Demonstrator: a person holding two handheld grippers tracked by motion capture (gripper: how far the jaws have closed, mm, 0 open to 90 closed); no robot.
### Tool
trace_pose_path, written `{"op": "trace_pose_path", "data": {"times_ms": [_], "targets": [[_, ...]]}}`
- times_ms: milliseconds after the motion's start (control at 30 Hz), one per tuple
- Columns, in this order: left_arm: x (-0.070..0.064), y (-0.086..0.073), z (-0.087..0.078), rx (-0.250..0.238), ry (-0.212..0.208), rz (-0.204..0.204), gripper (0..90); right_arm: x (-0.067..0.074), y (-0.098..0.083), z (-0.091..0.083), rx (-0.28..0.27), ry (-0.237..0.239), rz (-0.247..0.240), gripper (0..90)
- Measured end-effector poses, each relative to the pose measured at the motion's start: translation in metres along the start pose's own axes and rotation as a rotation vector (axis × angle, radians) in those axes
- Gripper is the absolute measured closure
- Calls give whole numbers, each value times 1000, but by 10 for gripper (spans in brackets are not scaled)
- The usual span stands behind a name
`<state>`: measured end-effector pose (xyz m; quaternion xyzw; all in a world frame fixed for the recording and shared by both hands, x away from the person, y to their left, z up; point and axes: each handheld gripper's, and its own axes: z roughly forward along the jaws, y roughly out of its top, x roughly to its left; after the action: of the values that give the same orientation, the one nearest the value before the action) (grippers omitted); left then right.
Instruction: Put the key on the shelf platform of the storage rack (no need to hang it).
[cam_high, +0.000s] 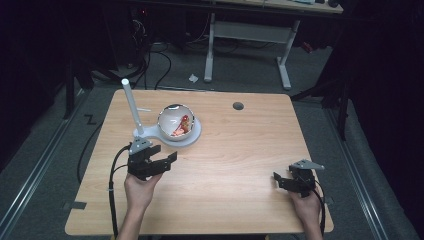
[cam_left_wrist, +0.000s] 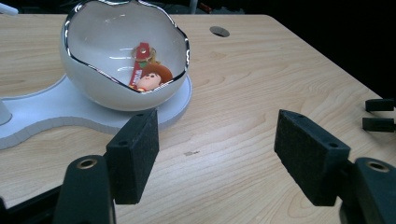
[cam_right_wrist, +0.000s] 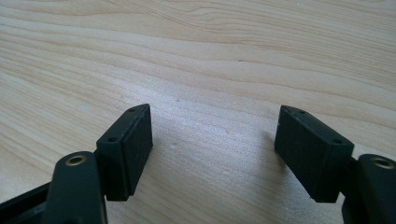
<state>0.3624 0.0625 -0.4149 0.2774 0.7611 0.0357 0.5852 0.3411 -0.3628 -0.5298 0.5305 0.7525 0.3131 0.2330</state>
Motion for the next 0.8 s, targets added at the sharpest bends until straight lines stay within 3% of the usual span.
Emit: {"op": "trace_pose_path", "data": {"times_ms": [800], "targets": [[5, -18, 4, 31, 20, -1, 312, 0, 0, 0, 0, -1, 0, 278]]}}
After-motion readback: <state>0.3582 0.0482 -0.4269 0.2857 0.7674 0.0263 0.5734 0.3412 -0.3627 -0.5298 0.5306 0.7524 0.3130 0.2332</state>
